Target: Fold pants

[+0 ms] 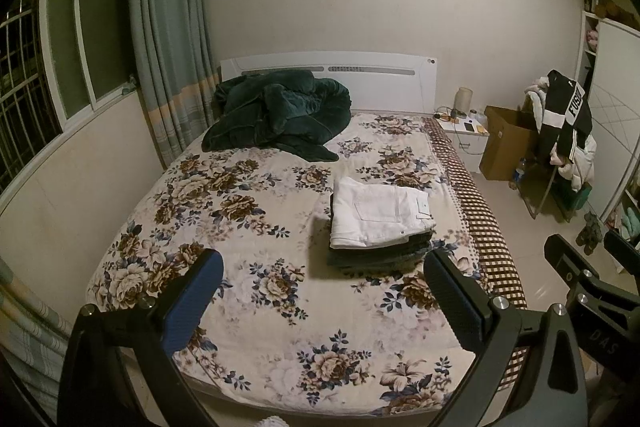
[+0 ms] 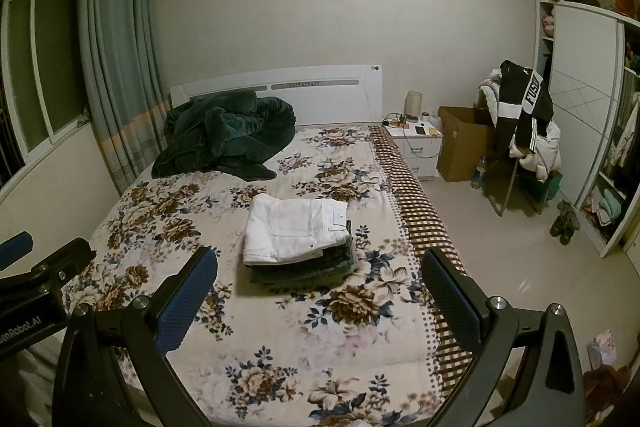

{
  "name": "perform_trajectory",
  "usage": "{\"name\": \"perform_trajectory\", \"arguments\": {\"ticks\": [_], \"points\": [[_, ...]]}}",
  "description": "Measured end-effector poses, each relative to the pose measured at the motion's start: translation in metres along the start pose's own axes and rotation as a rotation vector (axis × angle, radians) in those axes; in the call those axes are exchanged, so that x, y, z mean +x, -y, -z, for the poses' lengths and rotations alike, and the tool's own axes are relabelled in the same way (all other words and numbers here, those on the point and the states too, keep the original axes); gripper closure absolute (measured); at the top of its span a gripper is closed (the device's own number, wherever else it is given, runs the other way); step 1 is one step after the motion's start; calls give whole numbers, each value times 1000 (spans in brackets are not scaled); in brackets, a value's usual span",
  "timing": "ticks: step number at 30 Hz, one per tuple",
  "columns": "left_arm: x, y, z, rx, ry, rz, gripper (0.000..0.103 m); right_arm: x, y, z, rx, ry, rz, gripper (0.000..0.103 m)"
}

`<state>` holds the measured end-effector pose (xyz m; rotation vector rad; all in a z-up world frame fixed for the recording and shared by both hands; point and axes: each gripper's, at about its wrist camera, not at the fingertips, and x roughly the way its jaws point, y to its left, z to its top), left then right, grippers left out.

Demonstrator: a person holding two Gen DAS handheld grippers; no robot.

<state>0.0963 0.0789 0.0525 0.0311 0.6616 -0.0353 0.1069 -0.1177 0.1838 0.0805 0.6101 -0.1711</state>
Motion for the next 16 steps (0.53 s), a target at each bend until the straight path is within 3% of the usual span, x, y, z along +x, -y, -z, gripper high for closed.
{"name": "perform_trajectory", "arguments": {"ticks": [16], "points": [[-4,-2,2,-2,6,-5,0,-1,-6,2,4,7,8,0]]}}
